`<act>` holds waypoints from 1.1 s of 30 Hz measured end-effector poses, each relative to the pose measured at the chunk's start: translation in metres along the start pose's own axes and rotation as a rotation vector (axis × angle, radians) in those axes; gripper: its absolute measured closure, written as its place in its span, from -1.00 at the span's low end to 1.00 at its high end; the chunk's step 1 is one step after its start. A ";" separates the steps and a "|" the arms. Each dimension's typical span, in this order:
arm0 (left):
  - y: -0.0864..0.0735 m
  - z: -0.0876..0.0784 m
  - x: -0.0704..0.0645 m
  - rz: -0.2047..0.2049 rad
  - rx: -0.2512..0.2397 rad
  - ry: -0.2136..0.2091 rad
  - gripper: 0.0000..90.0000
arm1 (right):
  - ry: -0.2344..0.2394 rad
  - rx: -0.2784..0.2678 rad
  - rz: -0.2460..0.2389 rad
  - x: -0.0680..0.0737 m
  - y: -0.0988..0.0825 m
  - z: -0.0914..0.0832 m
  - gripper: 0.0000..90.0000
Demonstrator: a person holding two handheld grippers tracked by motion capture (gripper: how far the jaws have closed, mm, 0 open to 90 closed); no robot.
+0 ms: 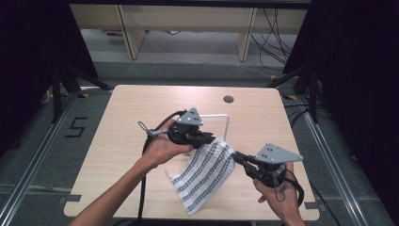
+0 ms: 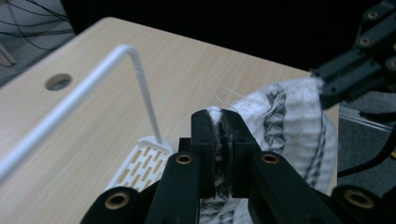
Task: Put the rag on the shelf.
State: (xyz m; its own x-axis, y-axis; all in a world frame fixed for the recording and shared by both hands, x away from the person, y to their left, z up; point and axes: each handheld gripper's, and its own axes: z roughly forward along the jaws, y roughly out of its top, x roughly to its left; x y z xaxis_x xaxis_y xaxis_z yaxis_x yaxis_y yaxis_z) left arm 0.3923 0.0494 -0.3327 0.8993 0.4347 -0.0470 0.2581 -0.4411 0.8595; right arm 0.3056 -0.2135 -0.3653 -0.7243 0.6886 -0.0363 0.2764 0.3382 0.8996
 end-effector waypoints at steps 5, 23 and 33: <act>0.012 -0.029 0.002 -0.062 -0.056 0.018 0.87 | -0.020 -0.065 -0.009 -0.013 0.032 -0.007 0.96; 0.041 -0.069 0.023 -0.133 -0.176 0.107 0.87 | -0.050 -0.133 -0.036 -0.031 0.098 0.010 0.96; 0.048 -0.066 0.048 -0.169 -0.215 0.157 0.87 | -0.061 -0.129 -0.016 -0.045 0.116 0.032 0.96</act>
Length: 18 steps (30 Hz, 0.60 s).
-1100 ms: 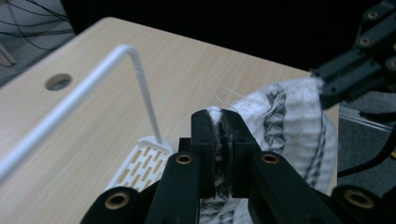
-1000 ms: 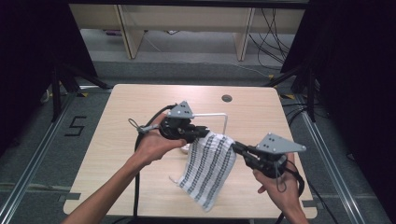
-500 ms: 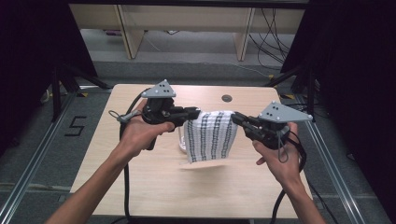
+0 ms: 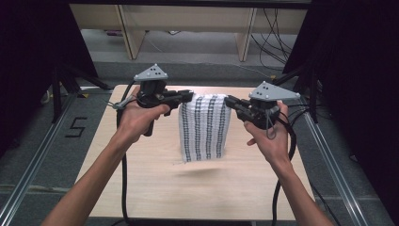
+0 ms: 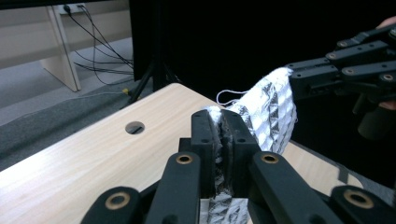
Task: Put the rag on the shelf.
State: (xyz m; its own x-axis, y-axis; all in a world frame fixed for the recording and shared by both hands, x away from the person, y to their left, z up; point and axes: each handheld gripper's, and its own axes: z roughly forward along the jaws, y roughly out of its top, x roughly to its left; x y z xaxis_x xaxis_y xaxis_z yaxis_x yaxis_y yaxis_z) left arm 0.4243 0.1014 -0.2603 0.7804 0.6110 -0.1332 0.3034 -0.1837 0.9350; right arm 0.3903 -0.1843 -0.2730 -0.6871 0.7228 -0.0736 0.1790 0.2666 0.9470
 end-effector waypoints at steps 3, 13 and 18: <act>0.004 0.006 0.005 0.003 0.001 0.016 0.87 | -0.007 -0.004 -0.002 -0.005 0.004 0.006 0.96; 0.024 0.017 0.019 -0.021 -0.033 0.052 0.87 | -0.023 -0.006 0.027 -0.026 0.021 0.024 0.96; 0.028 0.025 0.030 -0.056 -0.056 0.070 0.87 | -0.035 -0.010 0.033 -0.036 0.027 0.034 0.96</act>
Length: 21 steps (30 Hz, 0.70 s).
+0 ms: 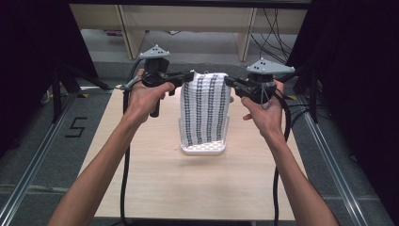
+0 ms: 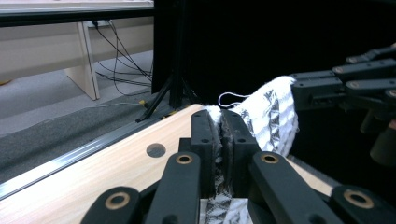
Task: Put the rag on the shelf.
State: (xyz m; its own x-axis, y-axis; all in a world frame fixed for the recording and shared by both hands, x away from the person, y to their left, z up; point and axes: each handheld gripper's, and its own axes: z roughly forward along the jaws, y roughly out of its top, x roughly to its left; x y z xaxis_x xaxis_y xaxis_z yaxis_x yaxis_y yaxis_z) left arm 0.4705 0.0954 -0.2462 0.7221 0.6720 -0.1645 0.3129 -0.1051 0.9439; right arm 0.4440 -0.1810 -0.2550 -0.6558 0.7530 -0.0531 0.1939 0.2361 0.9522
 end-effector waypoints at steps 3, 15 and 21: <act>0.000 0.007 0.008 -0.016 -0.009 0.011 0.87 | -0.016 0.008 0.004 -0.006 0.002 0.008 0.96; -0.007 0.039 0.034 -0.127 0.005 0.057 0.86 | -0.042 0.060 0.068 -0.033 -0.007 0.054 0.95; -0.017 0.047 0.042 -0.154 0.037 0.064 0.85 | -0.044 0.095 0.092 -0.036 -0.013 0.069 0.94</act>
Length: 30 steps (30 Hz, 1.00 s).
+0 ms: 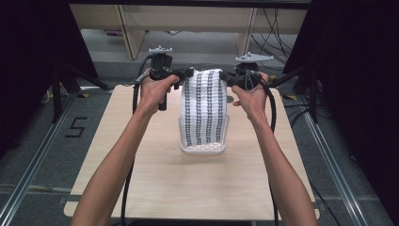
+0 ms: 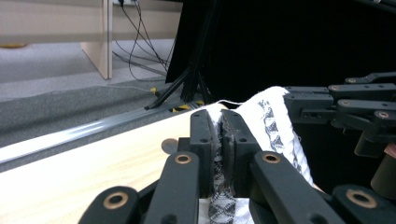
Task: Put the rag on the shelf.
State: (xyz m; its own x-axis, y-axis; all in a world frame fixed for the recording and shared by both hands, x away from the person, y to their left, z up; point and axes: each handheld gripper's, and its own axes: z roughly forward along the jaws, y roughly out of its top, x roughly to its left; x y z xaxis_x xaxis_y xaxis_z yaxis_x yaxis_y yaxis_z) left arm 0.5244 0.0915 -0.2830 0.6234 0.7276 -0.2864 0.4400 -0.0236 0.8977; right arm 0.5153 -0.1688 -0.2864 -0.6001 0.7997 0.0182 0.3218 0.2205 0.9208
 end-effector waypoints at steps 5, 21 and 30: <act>-0.006 0.005 0.009 -0.033 0.007 0.014 0.83 | -0.008 0.023 0.013 -0.001 -0.004 0.009 0.92; -0.021 0.018 0.024 -0.052 0.067 0.016 0.67 | -0.047 0.121 0.023 -0.003 -0.018 0.032 0.75; -0.027 0.031 0.027 -0.069 0.117 0.065 -0.05 | -0.082 0.162 0.050 -0.005 -0.026 0.038 0.40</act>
State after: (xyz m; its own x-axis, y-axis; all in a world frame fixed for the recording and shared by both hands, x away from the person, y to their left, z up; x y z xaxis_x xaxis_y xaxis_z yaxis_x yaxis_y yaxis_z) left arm 0.5488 0.0905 -0.3252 0.5475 0.7729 -0.3207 0.5550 -0.0486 0.8304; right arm 0.5377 -0.1570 -0.3252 -0.5205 0.8535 0.0246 0.4679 0.2611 0.8443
